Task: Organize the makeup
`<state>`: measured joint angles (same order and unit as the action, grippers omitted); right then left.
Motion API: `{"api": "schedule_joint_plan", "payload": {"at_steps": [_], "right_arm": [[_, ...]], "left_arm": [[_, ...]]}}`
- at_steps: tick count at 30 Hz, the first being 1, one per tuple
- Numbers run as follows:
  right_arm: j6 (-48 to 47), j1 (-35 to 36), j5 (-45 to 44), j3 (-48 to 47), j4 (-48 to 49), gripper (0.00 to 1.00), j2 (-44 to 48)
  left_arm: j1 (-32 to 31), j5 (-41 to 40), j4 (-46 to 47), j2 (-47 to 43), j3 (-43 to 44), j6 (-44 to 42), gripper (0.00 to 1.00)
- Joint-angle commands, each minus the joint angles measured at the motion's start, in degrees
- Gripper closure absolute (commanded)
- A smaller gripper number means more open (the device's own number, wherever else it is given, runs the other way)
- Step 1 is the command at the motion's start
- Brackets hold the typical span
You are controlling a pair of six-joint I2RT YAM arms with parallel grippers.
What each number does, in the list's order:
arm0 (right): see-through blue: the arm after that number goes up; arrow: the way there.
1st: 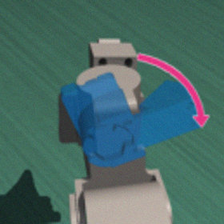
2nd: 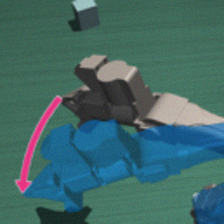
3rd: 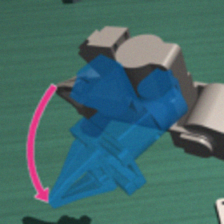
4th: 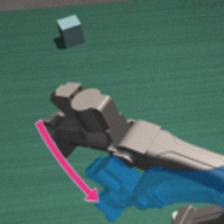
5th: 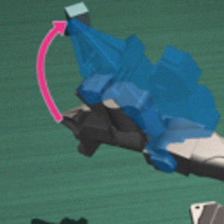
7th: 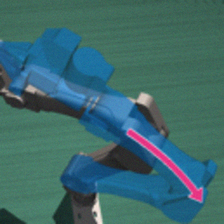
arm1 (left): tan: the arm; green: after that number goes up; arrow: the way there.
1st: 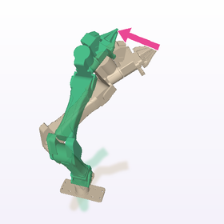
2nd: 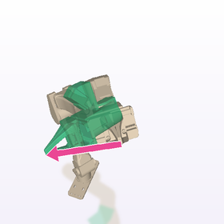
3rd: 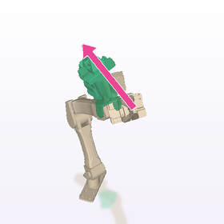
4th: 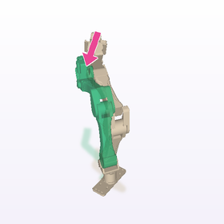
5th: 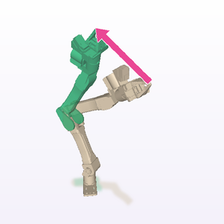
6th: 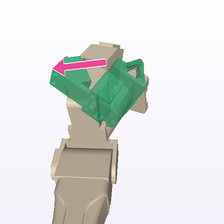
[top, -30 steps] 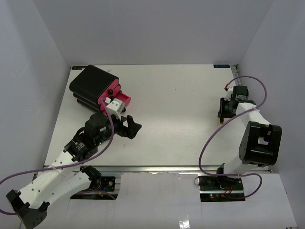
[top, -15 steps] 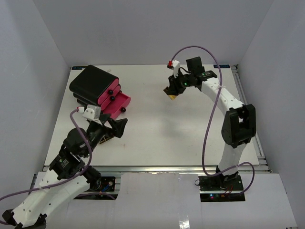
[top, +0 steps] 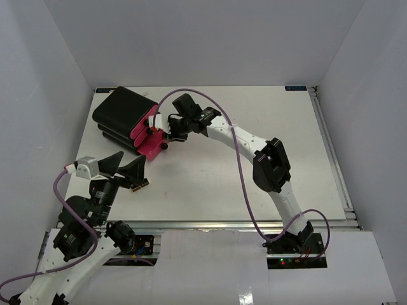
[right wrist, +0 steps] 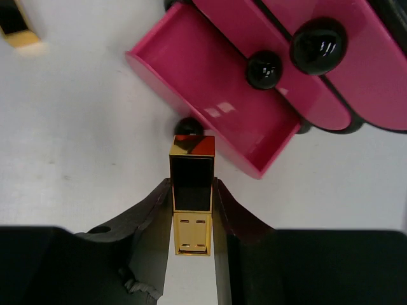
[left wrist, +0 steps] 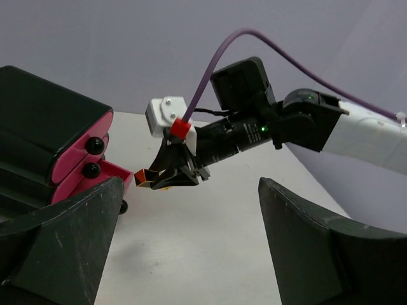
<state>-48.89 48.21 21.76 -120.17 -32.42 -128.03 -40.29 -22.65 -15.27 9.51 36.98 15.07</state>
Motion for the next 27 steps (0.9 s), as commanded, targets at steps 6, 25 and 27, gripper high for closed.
{"api": "schedule_joint_plan", "payload": {"at_steps": [6,25,27], "right_arm": [[-20.93,3.78,-19.19,2.60,17.28,0.82,-2.41],[-37.24,8.59,-24.86,4.74,26.30,0.77,-8.53],[-37.83,8.76,-25.24,4.87,26.68,0.73,-8.85]], "left_arm": [[0.22,-8.80,0.10,-4.99,-0.68,-0.18,0.02],[0.30,-14.38,-2.39,-6.20,-0.24,2.22,0.02],[0.30,-14.29,-2.39,-6.08,-0.24,2.25,0.02]]}}
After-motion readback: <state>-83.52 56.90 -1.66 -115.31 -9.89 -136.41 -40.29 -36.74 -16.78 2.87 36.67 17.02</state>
